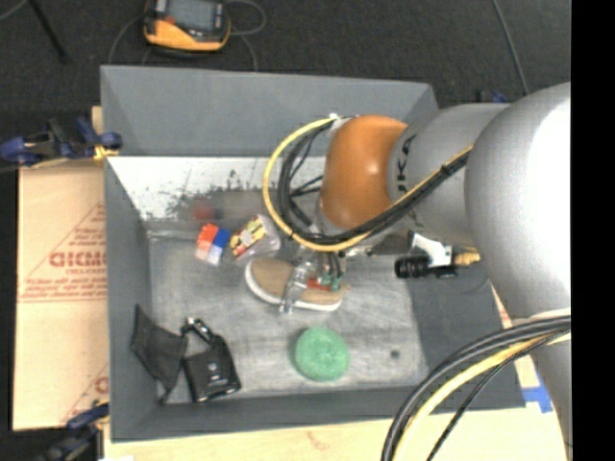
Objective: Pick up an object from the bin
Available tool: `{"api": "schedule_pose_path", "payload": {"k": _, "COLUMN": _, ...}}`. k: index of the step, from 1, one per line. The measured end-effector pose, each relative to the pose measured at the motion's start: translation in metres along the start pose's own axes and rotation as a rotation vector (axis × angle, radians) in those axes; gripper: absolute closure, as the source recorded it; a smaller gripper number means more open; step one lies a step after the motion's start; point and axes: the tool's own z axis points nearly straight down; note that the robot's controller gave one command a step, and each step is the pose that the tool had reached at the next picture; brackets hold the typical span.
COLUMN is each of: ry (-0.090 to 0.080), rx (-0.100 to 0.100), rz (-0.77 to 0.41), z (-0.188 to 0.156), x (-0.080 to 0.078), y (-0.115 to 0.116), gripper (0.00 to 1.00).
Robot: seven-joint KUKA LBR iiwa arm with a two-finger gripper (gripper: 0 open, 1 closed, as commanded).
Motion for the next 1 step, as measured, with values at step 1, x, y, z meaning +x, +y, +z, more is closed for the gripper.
{"api": "schedule_pose_path", "payload": {"k": 1, "ry": 0.002, "rx": 0.001, "rz": 0.001, "z": -0.0225, "x": 0.0004, "y": -0.0005, "gripper": 1.0}}
